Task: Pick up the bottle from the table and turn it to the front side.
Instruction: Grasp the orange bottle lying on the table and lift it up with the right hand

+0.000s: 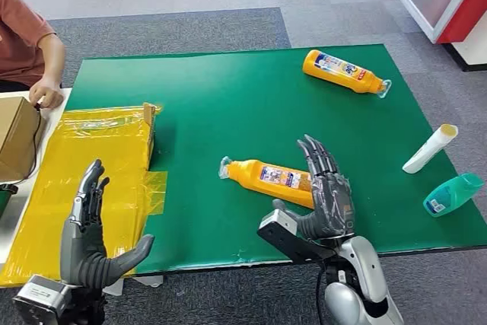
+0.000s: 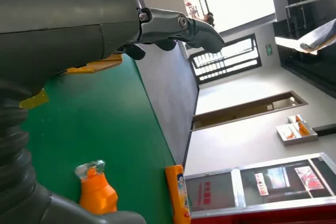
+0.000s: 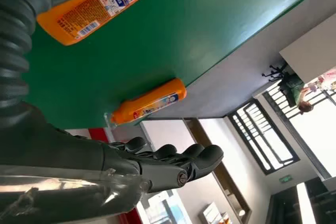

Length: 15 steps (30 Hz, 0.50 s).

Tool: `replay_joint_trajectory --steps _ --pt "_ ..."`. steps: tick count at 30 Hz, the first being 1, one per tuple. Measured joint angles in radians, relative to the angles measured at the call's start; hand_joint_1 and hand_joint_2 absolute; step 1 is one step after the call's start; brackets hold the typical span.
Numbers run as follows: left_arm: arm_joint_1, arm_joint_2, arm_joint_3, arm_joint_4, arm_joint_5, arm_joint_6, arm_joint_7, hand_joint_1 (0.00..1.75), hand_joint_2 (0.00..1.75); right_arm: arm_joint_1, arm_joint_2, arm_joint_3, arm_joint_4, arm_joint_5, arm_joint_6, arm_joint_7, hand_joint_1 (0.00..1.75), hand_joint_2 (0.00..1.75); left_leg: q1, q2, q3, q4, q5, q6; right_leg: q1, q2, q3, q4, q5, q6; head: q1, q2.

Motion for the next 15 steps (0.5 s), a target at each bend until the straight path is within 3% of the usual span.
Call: replay_joint_trajectory --steps 5,9,15 --pt "-0.002 -0.003 0.000 -0.002 -0.030 0.013 0.003 0.00 1.75 -0.013 -0.006 0.009 0.016 0.056 0.010 0.039 0.00 1.75 0.000 0.000 0.000 0.000 0.000 0.000 0.000 0.000 0.000 0.000 0.000 0.000 0.000 0.000" --pt "-0.007 -0.003 0.000 -0.004 -0.148 0.076 0.017 0.00 1.75 -0.032 -0.017 0.019 0.036 0.064 0.043 0.055 0.00 1.75 0.000 0.000 0.000 0.000 0.000 0.000 0.000 0.000 0.000 0.000 0.000 0.000 0.000 0.000" --pt "-0.015 -0.005 -0.002 -0.004 -0.095 0.062 0.019 0.00 1.75 -0.050 -0.022 0.027 0.062 0.000 0.061 0.032 0.00 1.75 0.000 0.000 0.000 0.000 0.000 0.000 0.000 0.000 0.000 0.000 0.000 0.000 0.000 0.000"
